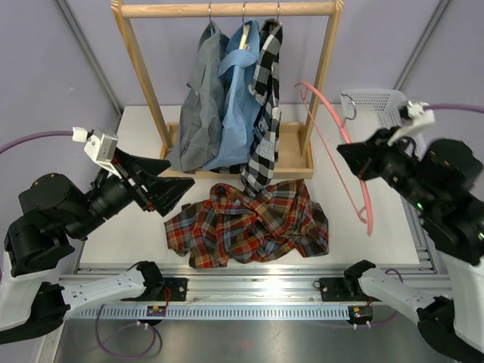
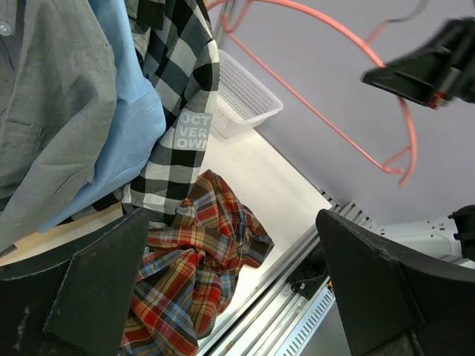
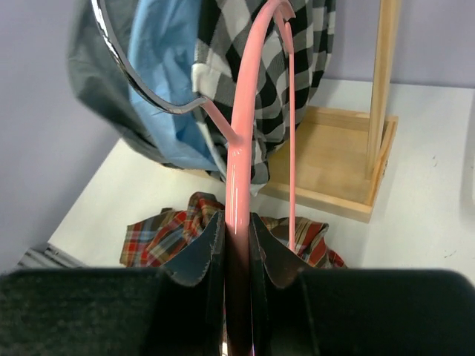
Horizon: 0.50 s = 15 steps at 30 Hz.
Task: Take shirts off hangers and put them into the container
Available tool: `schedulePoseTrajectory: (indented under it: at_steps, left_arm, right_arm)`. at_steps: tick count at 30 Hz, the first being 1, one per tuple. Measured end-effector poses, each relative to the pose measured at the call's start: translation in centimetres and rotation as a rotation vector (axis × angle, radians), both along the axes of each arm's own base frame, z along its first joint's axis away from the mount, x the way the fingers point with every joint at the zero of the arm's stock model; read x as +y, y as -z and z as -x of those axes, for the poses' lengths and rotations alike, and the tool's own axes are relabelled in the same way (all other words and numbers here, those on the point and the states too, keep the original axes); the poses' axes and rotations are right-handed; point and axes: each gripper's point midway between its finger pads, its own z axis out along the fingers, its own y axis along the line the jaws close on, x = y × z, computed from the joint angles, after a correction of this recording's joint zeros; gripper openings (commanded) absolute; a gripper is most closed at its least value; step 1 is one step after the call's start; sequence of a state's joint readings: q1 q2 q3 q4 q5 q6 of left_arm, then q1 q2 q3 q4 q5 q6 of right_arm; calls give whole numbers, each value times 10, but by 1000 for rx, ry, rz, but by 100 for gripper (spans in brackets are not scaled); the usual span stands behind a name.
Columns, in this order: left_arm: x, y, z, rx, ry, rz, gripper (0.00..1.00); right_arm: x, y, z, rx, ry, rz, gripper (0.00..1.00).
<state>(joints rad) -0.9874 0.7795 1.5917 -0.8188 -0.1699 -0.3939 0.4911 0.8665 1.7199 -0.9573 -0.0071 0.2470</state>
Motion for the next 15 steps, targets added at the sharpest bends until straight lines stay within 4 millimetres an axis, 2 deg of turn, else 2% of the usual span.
schedulePoseTrajectory:
  at_steps: [4, 9, 11, 15]
  left_arm:
    - [3, 5, 2, 4, 0, 4, 99]
    - [10, 7, 7, 6, 0, 22, 99]
    - [13, 7, 9, 6, 0, 32, 99]
    - [17, 7, 13, 6, 1, 48, 99]
  right_arm:
    - [20, 17, -54, 71, 43, 48, 0]
    - [33, 35, -109, 126, 116, 107, 0]
    - [36, 35, -124, 126, 144, 121, 0]
    - [39, 21, -149, 91, 186, 127, 0]
